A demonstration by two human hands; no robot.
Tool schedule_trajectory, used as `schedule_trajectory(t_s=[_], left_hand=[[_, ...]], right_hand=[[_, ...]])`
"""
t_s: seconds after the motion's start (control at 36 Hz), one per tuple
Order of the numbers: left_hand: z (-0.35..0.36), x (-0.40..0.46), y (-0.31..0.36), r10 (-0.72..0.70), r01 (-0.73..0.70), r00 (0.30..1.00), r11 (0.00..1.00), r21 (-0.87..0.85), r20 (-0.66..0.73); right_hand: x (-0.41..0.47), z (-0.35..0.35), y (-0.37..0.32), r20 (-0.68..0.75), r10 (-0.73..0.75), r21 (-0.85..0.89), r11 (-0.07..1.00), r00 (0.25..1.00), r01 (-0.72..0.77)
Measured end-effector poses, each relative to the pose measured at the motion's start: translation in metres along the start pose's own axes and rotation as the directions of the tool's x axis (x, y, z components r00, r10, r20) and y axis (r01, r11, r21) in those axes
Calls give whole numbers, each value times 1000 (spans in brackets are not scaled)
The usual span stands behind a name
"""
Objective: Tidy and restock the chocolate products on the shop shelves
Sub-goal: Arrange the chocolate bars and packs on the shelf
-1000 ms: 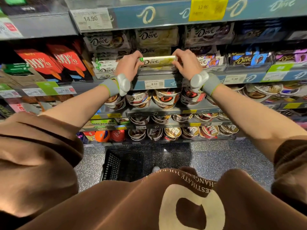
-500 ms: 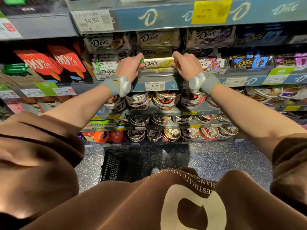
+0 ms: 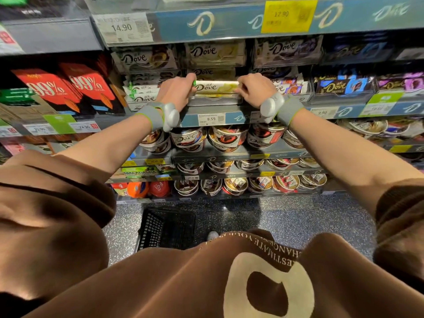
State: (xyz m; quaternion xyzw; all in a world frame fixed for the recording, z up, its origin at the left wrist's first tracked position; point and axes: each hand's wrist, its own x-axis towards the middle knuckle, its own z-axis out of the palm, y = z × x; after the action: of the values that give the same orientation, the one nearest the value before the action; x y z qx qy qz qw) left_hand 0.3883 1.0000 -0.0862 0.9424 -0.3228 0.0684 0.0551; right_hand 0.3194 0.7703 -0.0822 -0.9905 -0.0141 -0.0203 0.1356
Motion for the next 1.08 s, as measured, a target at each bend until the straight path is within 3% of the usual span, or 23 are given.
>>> schedule_trajectory(t_s=[0.28,0.5,0.81,1.08], left_hand=[[0,1,-1,-36,36,999,999,-25,1],[0,6,-4,-71,65,997,978,-197,-27],[2,1,0,-143,117,982,974,-194,-124],[-2,0,0,-79,78,997,993,-89,-9]], right_hand=[[1,4,-5,-65,65,-2,998,996,-65],[4,-1,-12,-15,118,16,993,993,-118],[-5,6,-8,-59,48,-12,999,997,-49],[7,1,-14,50,119,-62,991,992,-116]])
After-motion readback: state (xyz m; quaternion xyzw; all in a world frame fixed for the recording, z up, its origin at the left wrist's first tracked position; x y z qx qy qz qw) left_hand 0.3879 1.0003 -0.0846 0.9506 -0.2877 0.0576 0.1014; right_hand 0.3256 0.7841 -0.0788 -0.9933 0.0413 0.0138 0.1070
